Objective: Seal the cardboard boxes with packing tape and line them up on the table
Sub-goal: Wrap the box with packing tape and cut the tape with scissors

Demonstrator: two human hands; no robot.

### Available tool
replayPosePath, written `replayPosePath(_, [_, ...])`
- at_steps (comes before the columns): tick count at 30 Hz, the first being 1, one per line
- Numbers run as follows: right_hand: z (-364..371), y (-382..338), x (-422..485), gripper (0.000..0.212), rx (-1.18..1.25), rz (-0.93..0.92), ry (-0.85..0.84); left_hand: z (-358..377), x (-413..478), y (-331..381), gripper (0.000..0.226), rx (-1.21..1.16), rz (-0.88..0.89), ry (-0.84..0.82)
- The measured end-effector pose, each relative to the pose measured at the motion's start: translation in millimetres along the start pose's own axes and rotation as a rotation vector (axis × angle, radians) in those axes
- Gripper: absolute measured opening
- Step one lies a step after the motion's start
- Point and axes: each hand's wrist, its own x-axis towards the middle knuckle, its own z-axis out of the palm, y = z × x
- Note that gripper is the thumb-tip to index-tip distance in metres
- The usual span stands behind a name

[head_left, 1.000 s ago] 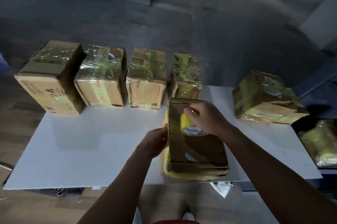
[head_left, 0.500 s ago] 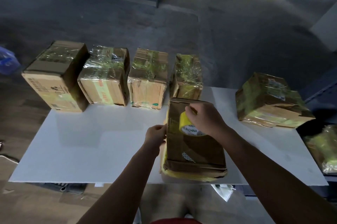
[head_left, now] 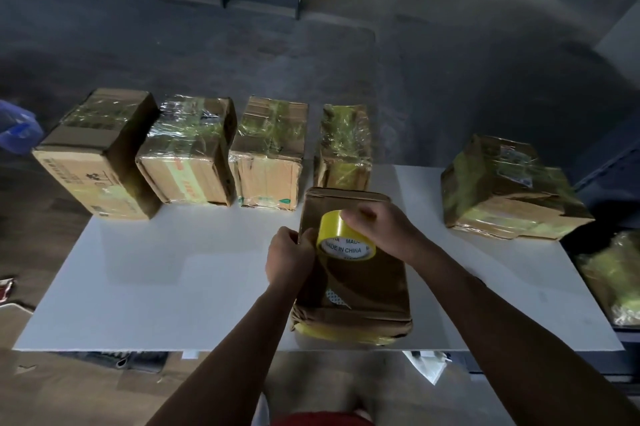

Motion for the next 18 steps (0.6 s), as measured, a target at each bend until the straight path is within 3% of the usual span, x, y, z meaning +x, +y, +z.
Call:
replayPosePath(8, [-31, 21, -10, 0.052, -0.342, 0.001, 0.182, 3, -3, 4, 0.031, 0.124, 0.035, 0.018])
replayPosePath(10, [-24, 19, -9, 0.053, -0.385, -0.025, 0.21, 1, -7, 4, 0.03, 0.334, 0.228, 0.164])
replayPosePath(12, [-26, 19, -8, 0.052, -0.37, 0.0, 0.219, 0, -10, 6, 0.025, 0.499, 0.596, 0.282])
replayPosePath(14, [-28, 21, -9, 0.049, -0.345, 0.024, 0.211, 6, -20, 8, 0.031, 0.56, 0.92, 0.175])
replayPosePath(15, [-28, 22, -10, 0.049, -0.338, 0.018, 0.216, 12, -28, 8, 0.04, 0.577, 0.969, 0.054])
replayPosePath(18, [-28, 28, -14, 0.045, -0.259, -0.023, 0.235, 23, -48, 4, 0.058, 0.638, 0.853, -0.112])
